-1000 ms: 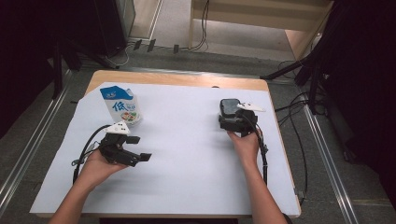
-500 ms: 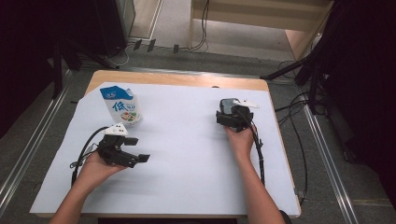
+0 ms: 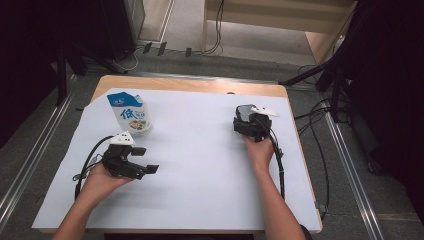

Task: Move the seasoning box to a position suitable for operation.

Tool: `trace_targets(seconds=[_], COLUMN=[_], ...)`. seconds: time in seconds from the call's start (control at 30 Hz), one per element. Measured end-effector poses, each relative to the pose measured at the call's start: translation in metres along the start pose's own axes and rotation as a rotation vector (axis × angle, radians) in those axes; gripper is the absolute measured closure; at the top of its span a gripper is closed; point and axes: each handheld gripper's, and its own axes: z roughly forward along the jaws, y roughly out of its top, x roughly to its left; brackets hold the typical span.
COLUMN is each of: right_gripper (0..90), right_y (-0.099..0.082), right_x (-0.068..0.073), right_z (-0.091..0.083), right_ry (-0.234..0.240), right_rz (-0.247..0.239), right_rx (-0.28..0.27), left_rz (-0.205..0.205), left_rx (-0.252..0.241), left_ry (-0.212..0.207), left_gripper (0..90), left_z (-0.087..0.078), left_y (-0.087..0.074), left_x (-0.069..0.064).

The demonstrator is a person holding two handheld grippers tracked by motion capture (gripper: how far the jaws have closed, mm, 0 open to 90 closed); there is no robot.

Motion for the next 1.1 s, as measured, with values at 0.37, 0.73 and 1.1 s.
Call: trace_targets(seconds=[0.37,0.73,1.1], right_gripper=[15.7,15.8,15.8], right_y=[0.001,0.001,-0.004], right_x=[0.004,0.009,0.020], right_z=[-0.006,-0.028,-0.050], right_ry=[0.002,0.027,0.072], right_rz=[-0.026,-0.035,-0.052], right_rx=[0.003,-0.018,-0.014], left_rz=[0.031,0.026,0.020], left_rx=[0.014,0.000,0.007], left_ry=[-0.004,-0.023,-0.014], left_gripper=[22.8,28.5,27.6], left_z=[0.004,0.007,0.014], left_y=[0.002,0.007,0.014], left_x=[-0.001,0.001,0.001])
